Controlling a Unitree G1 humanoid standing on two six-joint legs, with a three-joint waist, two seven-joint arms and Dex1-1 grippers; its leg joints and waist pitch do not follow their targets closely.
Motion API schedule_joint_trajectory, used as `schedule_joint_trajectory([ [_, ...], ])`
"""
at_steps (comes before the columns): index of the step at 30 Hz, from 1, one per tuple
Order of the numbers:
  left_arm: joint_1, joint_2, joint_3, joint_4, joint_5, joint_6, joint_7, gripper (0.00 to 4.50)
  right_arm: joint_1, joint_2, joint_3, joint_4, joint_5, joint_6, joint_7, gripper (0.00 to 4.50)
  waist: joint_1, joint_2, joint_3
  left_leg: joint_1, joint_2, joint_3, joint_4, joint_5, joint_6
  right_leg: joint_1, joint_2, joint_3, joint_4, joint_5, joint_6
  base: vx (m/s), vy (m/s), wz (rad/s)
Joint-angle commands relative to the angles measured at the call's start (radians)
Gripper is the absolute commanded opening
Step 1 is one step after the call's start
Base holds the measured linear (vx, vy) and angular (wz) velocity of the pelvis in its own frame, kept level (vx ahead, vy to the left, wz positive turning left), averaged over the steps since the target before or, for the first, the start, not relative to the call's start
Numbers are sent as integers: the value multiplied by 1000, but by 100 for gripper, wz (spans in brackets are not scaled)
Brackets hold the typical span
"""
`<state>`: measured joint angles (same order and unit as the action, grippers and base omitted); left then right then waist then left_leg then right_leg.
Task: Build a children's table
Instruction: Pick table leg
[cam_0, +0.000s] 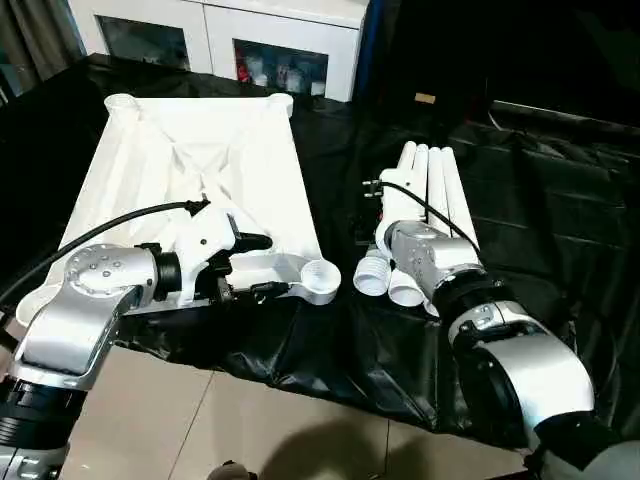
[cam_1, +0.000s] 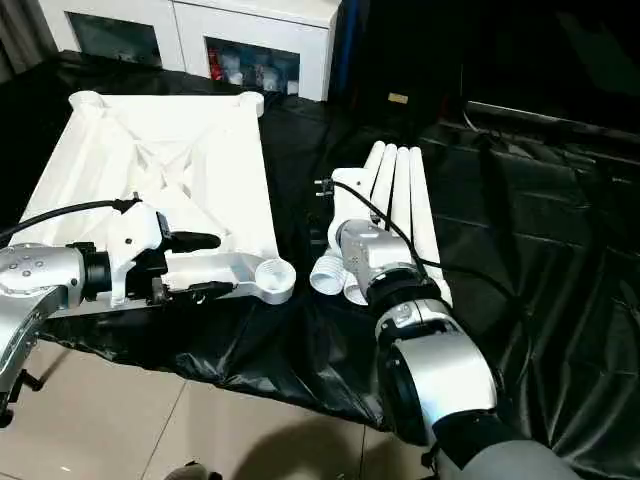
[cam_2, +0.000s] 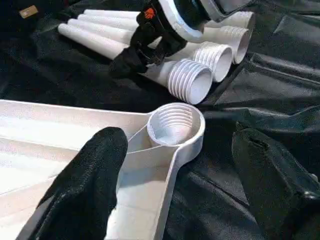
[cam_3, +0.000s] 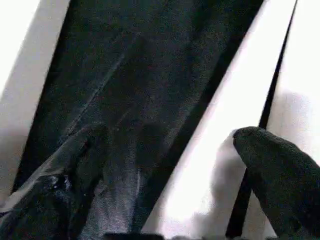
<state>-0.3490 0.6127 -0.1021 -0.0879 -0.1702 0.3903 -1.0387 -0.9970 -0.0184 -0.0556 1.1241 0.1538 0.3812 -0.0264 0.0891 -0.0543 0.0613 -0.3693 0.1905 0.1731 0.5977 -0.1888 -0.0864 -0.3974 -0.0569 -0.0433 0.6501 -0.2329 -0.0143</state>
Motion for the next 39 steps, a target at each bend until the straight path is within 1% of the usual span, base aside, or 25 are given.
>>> schedule_joint_trajectory([
  [1,8,8,-14,-25,2,14,6,376,-9,2,-21,42,0,16,-15,450,1,19,-75,13,29,-3,-64,-30,-26,57,-69,46,-45,173,-205,0,0,0],
  [2,8,9,-13,-27,0,17,5,376,-11,1,-24,44,2,17,-15,450,1,19,-75,14,29,-3,-64,-34,-29,56,-69,45,-45,169,-205,0,0,0],
  [4,9,12,-13,-32,-2,23,5,376,-18,0,-31,55,4,24,-18,450,1,16,-76,12,28,-3,-63,-34,-26,58,-69,45,-45,171,-204,0,0,0],
  [7,9,17,-14,-39,-4,31,6,376,-30,-1,-52,79,13,39,-25,450,1,18,-76,13,28,-3,-63,-36,-24,56,-68,45,-45,167,-206,0,0,0],
  [9,9,23,-20,-43,-2,34,7,376,-39,-2,-75,100,30,58,-27,450,2,17,-76,11,28,-3,-63,-34,-24,58,-69,45,-44,171,-205,0,0,0],
  [11,9,26,-21,-48,-4,38,5,376,-44,-2,-86,109,36,65,-24,450,1,18,-76,12,28,-3,-63,-33,-22,56,-68,45,-44,176,-206,0,0,0],
  [12,9,26,-22,-50,-6,39,4,381,-45,-1,-93,113,41,71,-21,431,2,18,-76,12,28,-2,-62,-36,-21,56,-69,45,-45,173,-208,0,0,0],
  [14,8,28,-25,-56,-7,41,0,381,-48,-1,-107,122,54,91,-9,431,3,18,-76,12,29,-3,-63,-35,-20,57,-69,44,-44,172,-207,0,0,0],
  [17,4,33,-31,-59,-1,37,-2,383,-51,0,-127,134,66,105,-1,397,3,18,-76,11,29,-3,-62,-32,-19,57,-70,44,-44,171,-209,0,0,0],
  [19,-5,33,-40,-61,13,19,5,383,-50,-3,-157,145,86,114,-8,393,3,17,-76,12,29,-3,-62,-34,-19,56,-69,44,-44,168,-210,0,0,0],
  [20,-7,32,-41,-61,17,15,7,383,-49,-4,-164,148,90,116,-11,385,3,18,-76,11,28,-3,-62,-35,-20,57,-70,44,-44,165,-211,0,0,0],
  [21,-8,31,-43,-61,19,12,10,383,-49,-5,-172,150,96,113,-14,360,3,11,-76,10,29,-2,-62,-33,-19,58,-70,44,-45,165,-210,0,0,0],
  [22,-8,31,-43,-61,19,12,10,383,-49,-5,-172,150,96,113,-14,360,4,15,-76,10,28,-2,-62,-28,-18,57,-70,44,-44,164,-210,0,0,0],
  [23,-9,29,-46,-60,23,5,15,383,-47,-7,-187,154,108,111,-19,355,4,15,-76,10,29,-2,-62,-29,-18,57,-71,44,-44,163,-210,0,0,0],
  [24,-9,29,-46,-60,24,5,15,383,-47,-7,-188,154,109,111,-20,347,4,14,-76,10,29,-2,-62,-30,-18,57,-70,44,-44,161,-209,0,0,0],
  [27,-12,28,-53,-57,39,-17,33,383,-45,-13,-219,157,123,112,-24,315,4,11,-76,10,29,-2,-62,-35,-18,57,-71,44,-45,152,-207,0,0,0],
  [29,-13,26,-54,-53,47,-30,44,383,-43,-14,-230,159,127,110,-28,310,4,12,-77,11,29,-2,-62,-37,-21,56,-70,44,-45,148,-205,0,0,0],
  [31,-13,24,-55,-50,54,-40,51,383,-43,-14,-237,161,129,109,-30,282,4,12,-77,10,30,-3,-62,-39,-21,56,-70,43,-45,147,-205,0,0,0],
  [34,-14,17,-57,-41,75,-67,75,383,-39,-14,-258,163,140,102,-38,263,5,11,-77,10,30,-2,-62,-43,-21,56,-71,44,-45,139,-204,0,0,0],
  [35,-15,17,-59,-39,79,-69,78,383,-38,-15,-262,163,142,100,-40,240,5,11,-77,10,30,-2,-62,-43,-21,56,-71,43,-46,135,-203,0,0,0],
  [39,-23,6,-66,-19,102,-88,105,383,-36,-20,-277,164,148,87,-42,220,6,12,-77,10,29,-2,-62,-44,-21,55,-71,43,-46,130,-203,0,0,0],
])
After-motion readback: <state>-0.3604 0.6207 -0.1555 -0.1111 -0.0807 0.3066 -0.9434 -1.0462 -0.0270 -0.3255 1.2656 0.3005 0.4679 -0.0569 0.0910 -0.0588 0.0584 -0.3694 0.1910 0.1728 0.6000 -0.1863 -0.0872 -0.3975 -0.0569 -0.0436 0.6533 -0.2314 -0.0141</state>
